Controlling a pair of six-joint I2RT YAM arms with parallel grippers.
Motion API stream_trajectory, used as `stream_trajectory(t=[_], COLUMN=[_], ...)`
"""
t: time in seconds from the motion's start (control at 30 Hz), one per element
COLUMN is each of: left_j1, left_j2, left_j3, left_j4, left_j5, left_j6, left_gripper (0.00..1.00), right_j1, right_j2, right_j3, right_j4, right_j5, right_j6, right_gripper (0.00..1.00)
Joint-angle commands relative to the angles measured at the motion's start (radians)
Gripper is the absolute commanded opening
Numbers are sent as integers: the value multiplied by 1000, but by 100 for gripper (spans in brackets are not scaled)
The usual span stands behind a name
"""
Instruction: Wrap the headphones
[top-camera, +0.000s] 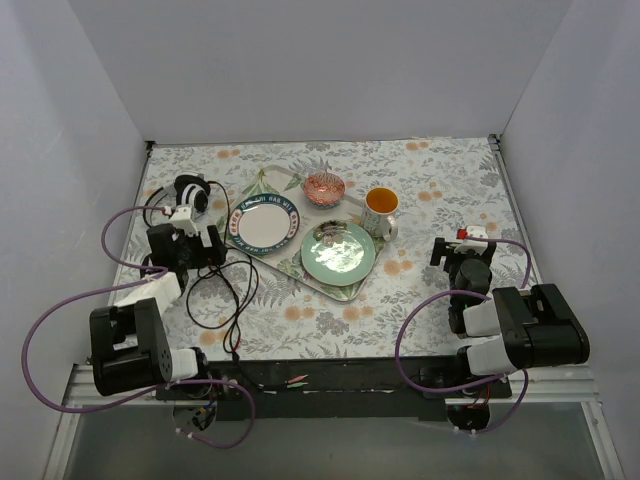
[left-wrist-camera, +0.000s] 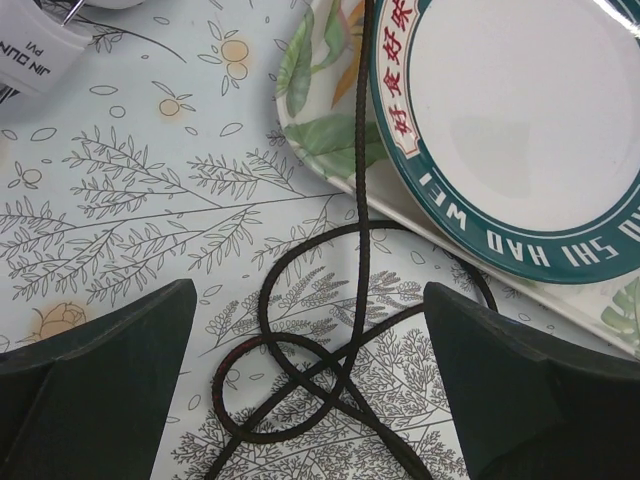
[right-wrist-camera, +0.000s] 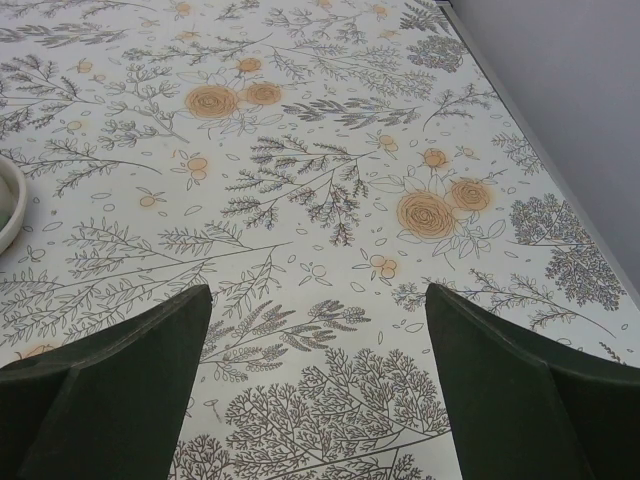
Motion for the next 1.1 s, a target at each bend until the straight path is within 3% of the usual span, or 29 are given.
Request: stream_trajectory(t=[0.0, 0.07, 0.27, 0.3, 0.4, 0.63, 0.83, 0.93, 1.03, 1.07], left_j1=[2, 5, 143, 170, 243, 251, 246, 240, 221, 215], left_j2=[-30, -21, 15, 86, 265, 573, 746, 802, 802, 800], left_j3=[105, 168, 410, 454, 626, 889, 1030, 1049, 1020, 1013], left_j4=[-67, -190, -327, -374, -442, -492, -551, -584, -586, -586], left_j5=[-68, -67, -84, -82, -153, -361, -426, -391, -343, -329], left_j6=[15, 94, 65, 46, 19, 59, 79, 90, 104, 107], left_gripper=[98, 98, 98, 98, 96, 88, 86, 78, 59, 45], right_j1=[-3, -3, -1, -1, -1, 9, 57, 69, 84, 92], right_j2=[-1, -7, -152, -180, -275, -356, -317, -302, -303, -305], right_j3=[20, 14, 53, 70, 113, 279, 323, 343, 357, 362], right_j4=[43, 53, -106, -202, -284, -576, -614, -629, -649, -654], right_j5=[5, 12, 21, 34, 29, -152, -182, -204, -210, -210], right_j6=[-2, -3, -8, -6, 38, 47, 9, 8, -2, -3], right_gripper=[97, 98, 97, 97, 97, 93, 93, 92, 92, 92])
